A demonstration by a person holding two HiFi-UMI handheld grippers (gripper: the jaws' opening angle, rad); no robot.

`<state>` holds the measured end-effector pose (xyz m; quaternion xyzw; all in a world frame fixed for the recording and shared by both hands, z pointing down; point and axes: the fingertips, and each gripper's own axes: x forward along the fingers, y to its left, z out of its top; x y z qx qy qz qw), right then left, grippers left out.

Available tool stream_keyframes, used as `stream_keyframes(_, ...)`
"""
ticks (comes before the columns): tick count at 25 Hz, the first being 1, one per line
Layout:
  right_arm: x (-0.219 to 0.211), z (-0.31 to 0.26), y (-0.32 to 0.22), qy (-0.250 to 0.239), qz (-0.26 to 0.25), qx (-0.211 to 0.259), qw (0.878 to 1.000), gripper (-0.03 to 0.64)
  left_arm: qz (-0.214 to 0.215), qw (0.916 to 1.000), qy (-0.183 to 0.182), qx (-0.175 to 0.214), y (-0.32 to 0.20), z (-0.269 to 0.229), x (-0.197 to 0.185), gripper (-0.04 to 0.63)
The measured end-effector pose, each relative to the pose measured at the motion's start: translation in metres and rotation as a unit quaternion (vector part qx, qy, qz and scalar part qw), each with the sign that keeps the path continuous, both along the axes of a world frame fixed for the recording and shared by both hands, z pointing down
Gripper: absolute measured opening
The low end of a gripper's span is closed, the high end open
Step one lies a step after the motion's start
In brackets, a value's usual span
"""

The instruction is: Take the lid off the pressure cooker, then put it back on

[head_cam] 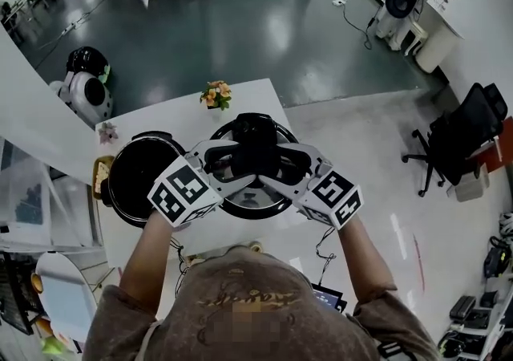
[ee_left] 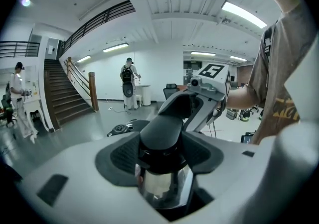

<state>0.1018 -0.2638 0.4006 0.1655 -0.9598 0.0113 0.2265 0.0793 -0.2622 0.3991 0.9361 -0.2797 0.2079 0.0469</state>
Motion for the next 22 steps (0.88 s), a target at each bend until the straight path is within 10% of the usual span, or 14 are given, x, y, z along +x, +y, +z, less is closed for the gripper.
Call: stream_keyframes(22, -0.184, -0.016, 0.053, -0.006, 0.011, -0.017, 1.0, 0.261, 0.009, 0.9998, -0.017, -0.006, 0.053, -0.018, -0.184, 0.265)
